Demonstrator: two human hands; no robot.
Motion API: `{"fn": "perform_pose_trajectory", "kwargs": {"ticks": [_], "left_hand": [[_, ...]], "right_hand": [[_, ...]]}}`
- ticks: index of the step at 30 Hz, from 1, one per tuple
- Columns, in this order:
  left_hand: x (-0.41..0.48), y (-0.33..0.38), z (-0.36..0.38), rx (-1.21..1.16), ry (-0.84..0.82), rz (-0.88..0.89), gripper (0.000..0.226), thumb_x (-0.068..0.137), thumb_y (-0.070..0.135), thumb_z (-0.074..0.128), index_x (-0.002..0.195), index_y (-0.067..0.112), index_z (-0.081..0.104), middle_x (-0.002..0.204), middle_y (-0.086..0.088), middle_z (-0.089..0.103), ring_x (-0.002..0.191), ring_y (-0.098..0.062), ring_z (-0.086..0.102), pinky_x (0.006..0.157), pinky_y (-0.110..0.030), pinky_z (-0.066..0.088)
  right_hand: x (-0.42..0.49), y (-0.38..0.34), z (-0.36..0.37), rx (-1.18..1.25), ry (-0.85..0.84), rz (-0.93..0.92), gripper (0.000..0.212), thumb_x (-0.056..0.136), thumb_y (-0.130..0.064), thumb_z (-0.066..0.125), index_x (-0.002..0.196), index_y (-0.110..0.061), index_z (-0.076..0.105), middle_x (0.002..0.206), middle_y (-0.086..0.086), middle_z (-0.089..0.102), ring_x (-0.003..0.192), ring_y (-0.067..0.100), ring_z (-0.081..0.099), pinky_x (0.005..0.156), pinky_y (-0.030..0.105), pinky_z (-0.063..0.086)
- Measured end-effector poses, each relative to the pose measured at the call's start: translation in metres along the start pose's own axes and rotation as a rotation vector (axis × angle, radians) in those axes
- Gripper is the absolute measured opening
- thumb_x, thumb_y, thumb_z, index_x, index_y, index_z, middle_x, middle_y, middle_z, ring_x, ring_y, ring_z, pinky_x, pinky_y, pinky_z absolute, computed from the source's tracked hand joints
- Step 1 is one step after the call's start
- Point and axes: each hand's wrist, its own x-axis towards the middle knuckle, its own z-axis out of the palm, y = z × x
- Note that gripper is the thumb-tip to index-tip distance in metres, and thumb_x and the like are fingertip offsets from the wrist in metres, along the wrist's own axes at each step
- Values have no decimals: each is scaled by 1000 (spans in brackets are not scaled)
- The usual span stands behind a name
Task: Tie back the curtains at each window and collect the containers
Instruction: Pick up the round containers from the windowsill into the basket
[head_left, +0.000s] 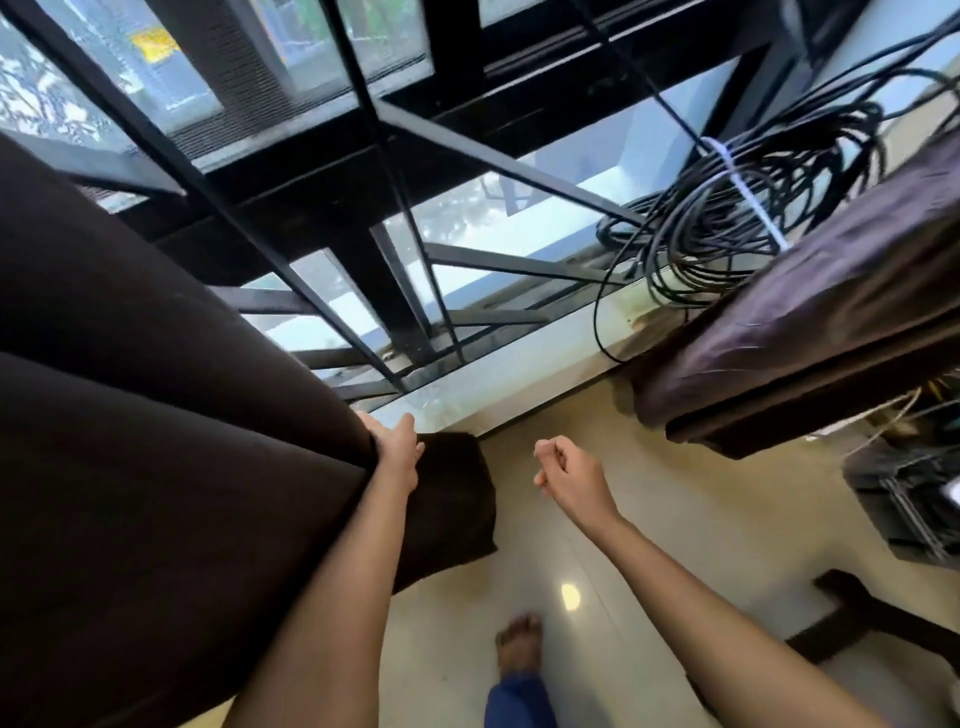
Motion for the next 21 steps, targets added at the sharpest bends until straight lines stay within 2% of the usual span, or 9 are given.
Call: {"fn": "perform_pose_trajectory", "kwargs": {"ticks": [2, 5, 8, 10, 13, 15, 17, 19, 21], "left_hand": [[15, -7, -19, 97, 20, -30, 85, 91, 22, 49, 145, 40, -14, 144, -11, 35, 98, -23, 51, 74, -31, 45], [33, -12, -33, 202, 29, -48, 85, 90, 28, 53, 149, 30, -8, 142, -7, 39, 97, -23, 50, 80, -32, 42], [51, -13, -32, 342, 61, -82, 88, 80, 39, 60, 148, 12, 12, 141, -11, 40, 114, -27, 50, 87, -32, 39], [62, -10, -29, 512, 53, -90, 76, 83, 43, 57, 141, 2, 30, 134, -15, 46, 118, -31, 49, 90, -28, 39], [81, -8, -22, 717, -35, -59, 68, 76, 61, 46, 116, 7, 60, 118, -10, 60, 111, -29, 54, 99, -37, 43], [88, -7, -13, 671, -101, -42, 54, 80, 58, 49, 104, 11, 60, 108, -6, 62, 102, -25, 58, 95, -36, 46], [96, -10, -5, 512, -148, -50, 35, 89, 46, 52, 97, 12, 54, 93, -5, 60, 85, -21, 60, 79, -30, 49], [100, -12, 2, 438, -169, -37, 31, 92, 40, 52, 97, 9, 51, 83, -5, 60, 72, -18, 57, 62, -26, 44], [107, -16, 7, 421, -156, -16, 35, 92, 40, 53, 102, 6, 53, 78, -5, 65, 72, -21, 60, 61, -27, 44]], "right_hand": [[4, 2, 15, -24, -27, 7, 33, 98, -41, 40, 86, -14, 57, 67, -1, 67, 61, 11, 61, 64, 30, 50], [13, 6, 33, -32, -49, 22, 33, 97, -42, 41, 89, -15, 58, 68, -1, 67, 64, 13, 63, 68, 35, 54], [22, 6, 48, -36, -67, 31, 33, 98, -41, 41, 92, -14, 58, 69, 1, 67, 61, 12, 62, 67, 35, 54], [28, 6, 57, -48, -68, 35, 33, 98, -41, 40, 93, -13, 58, 69, 1, 67, 59, 11, 61, 66, 34, 53], [39, 7, 66, -26, -64, 60, 32, 98, -39, 42, 95, -12, 59, 69, 3, 67, 57, 12, 60, 65, 33, 53], [45, 10, 71, -9, -62, 72, 32, 98, -39, 42, 95, -12, 59, 68, 3, 67, 56, 12, 59, 63, 32, 51], [50, 13, 76, 11, -60, 78, 32, 98, -40, 43, 95, -12, 59, 67, 2, 66, 56, 12, 58, 63, 34, 52], [54, 17, 80, 49, -58, 95, 31, 97, -40, 45, 94, -12, 59, 65, 2, 65, 55, 12, 58, 65, 37, 53], [56, 23, 83, 71, -58, 110, 31, 97, -40, 45, 94, -13, 59, 65, 1, 65, 55, 12, 57, 64, 37, 53]]}}
